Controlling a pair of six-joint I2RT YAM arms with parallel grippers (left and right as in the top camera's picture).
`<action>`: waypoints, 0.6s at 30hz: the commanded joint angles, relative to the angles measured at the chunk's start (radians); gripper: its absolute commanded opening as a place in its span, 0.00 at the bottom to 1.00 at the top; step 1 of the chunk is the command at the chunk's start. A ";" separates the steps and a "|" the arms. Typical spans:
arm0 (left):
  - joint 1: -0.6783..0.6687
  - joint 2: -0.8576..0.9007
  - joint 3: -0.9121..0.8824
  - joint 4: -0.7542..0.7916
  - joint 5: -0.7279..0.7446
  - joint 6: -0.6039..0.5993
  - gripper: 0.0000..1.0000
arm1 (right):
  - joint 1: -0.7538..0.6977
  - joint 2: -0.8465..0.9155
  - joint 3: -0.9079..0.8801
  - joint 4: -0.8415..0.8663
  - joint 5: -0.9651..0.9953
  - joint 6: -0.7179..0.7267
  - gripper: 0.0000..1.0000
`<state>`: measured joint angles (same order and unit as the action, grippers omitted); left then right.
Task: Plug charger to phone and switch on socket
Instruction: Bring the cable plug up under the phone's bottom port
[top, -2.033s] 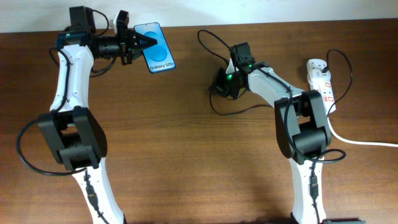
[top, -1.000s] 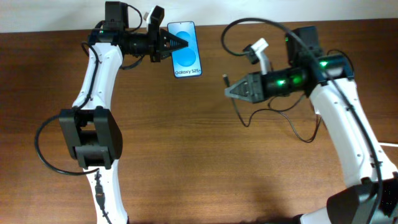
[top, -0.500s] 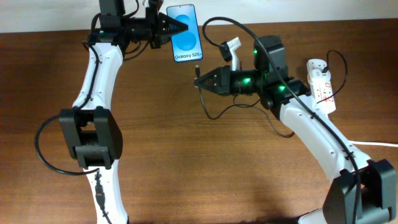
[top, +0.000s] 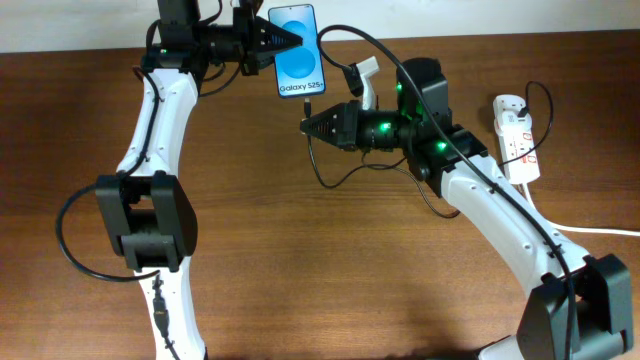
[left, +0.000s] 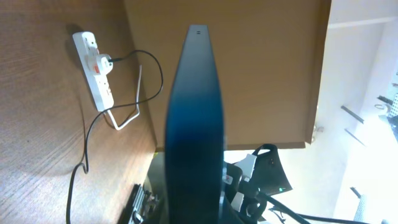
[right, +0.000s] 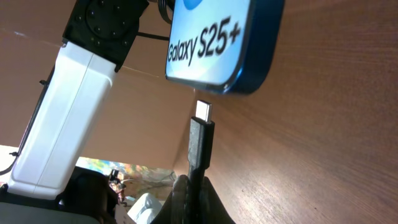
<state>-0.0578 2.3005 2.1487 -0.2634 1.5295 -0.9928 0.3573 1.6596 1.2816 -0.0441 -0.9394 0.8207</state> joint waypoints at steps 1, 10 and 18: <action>0.000 0.000 0.014 0.008 0.043 -0.008 0.00 | 0.005 0.010 -0.003 0.008 -0.008 0.004 0.04; -0.026 0.000 0.014 0.008 0.015 -0.008 0.00 | 0.049 0.009 -0.002 -0.143 0.101 -0.127 0.04; -0.027 0.000 0.012 0.009 0.007 -0.001 0.00 | 0.048 -0.028 0.146 -0.449 0.253 -0.346 0.04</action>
<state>-0.0868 2.3005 2.1487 -0.2611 1.5280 -0.9924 0.4004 1.6596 1.3396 -0.4644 -0.7441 0.5716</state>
